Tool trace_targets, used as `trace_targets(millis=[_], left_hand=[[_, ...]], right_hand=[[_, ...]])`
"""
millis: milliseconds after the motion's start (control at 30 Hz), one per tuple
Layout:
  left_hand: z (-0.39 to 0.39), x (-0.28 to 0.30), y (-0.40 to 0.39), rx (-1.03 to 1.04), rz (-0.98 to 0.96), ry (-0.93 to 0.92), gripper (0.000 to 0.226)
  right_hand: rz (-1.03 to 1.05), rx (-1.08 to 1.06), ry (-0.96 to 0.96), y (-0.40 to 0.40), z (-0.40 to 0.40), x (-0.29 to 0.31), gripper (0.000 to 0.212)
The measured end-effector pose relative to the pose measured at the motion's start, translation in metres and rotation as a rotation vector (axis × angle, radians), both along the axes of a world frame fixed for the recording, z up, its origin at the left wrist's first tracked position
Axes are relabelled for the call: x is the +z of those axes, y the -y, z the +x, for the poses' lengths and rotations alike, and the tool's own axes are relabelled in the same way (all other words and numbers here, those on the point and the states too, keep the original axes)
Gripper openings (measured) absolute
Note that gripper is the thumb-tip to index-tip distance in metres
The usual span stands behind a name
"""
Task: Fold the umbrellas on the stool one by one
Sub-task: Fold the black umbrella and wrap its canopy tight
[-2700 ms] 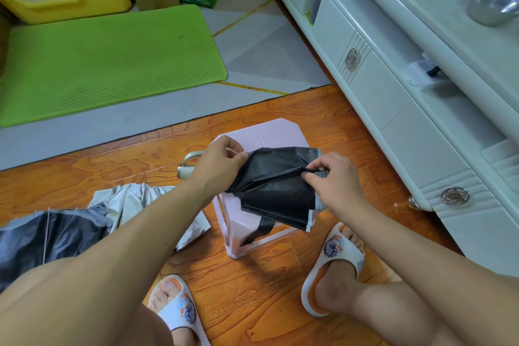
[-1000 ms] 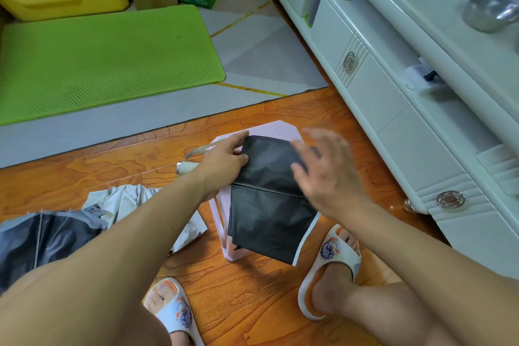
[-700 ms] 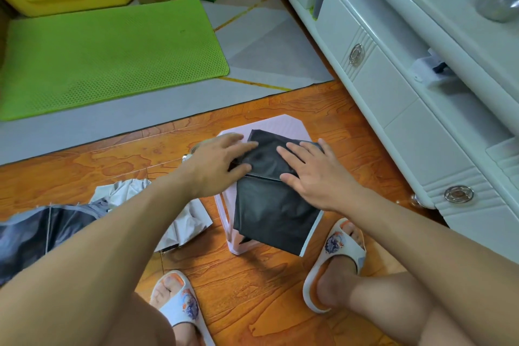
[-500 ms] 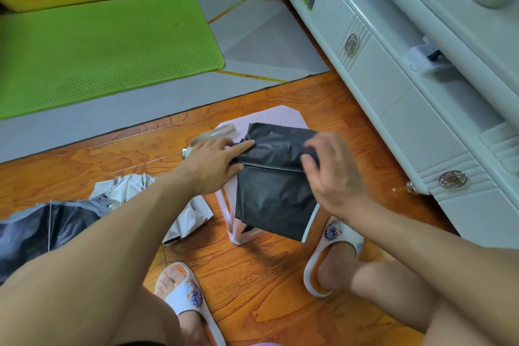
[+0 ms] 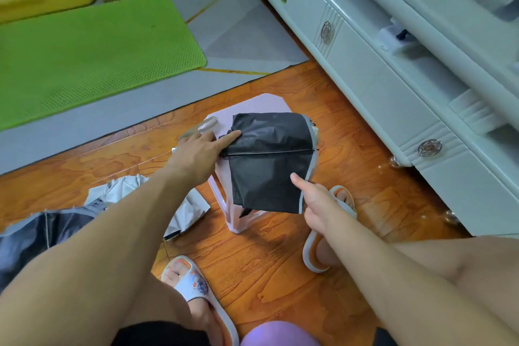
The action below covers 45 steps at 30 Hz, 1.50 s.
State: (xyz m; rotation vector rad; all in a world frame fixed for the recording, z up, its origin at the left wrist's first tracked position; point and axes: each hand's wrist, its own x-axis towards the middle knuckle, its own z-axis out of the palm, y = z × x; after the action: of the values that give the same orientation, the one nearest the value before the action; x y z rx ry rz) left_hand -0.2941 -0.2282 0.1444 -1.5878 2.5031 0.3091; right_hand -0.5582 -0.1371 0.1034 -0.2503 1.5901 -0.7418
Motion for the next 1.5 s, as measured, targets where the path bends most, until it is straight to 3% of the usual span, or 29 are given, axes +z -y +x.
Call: trace_targets(millis=[200,333,467,567,633,733,833,933,1067,1133,1233,1400,1500], left_hand=[[0.001,-0.002,-0.021,0.027,-0.167,0.087,0.091],[0.008,-0.007,-0.025,0.075,-0.275,0.084,0.099],[0.013,-0.012,-0.026,0.041,-0.322,0.116,0.106],[0.012,-0.019,-0.031,-0.034,-0.314,0.138,0.108],[0.009,-0.022,-0.041,-0.027,-0.261,0.059,0.101],[0.009,-0.022,-0.048,0.064,-0.095,-0.124,0.091],[0.015,-0.015,-0.048,0.168,-0.055,-0.287,0.091],[0.021,-0.014,-0.046,0.345,-0.031,-0.426,0.083],[0.025,-0.008,-0.033,0.404,0.191,-0.208,0.044],[0.027,-0.003,-0.027,0.411,0.165,-0.142,0.023],[0.025,0.002,-0.028,0.401,0.07,-0.169,0.024],[0.024,-0.008,-0.04,0.172,-0.065,-0.098,0.027],[0.022,-0.012,-0.047,0.096,-0.1,-0.002,0.027]], right_hand=[[0.007,0.043,-0.075,0.012,0.005,-0.01,0.118],[-0.004,0.042,-0.183,0.015,0.008,-0.012,0.082],[-0.074,-0.042,-0.074,0.015,0.009,-0.011,0.048],[-0.085,-0.046,0.04,0.003,0.008,-0.012,0.069],[-0.061,-0.013,0.162,-0.012,0.011,-0.015,0.073],[-0.027,0.076,0.243,-0.025,0.02,-0.014,0.045],[-0.049,0.129,0.182,-0.027,0.02,-0.004,0.024],[-0.077,0.067,0.114,-0.029,0.011,0.013,0.018],[-0.154,0.126,-0.031,-0.023,-0.002,0.047,0.016],[-0.197,0.157,-0.118,-0.014,0.0,0.07,0.01],[-0.301,0.17,-0.115,0.001,0.009,0.102,0.009],[-0.388,0.439,-0.115,0.017,0.013,0.128,0.01],[-0.366,0.598,-0.061,0.024,0.002,0.13,0.032]])
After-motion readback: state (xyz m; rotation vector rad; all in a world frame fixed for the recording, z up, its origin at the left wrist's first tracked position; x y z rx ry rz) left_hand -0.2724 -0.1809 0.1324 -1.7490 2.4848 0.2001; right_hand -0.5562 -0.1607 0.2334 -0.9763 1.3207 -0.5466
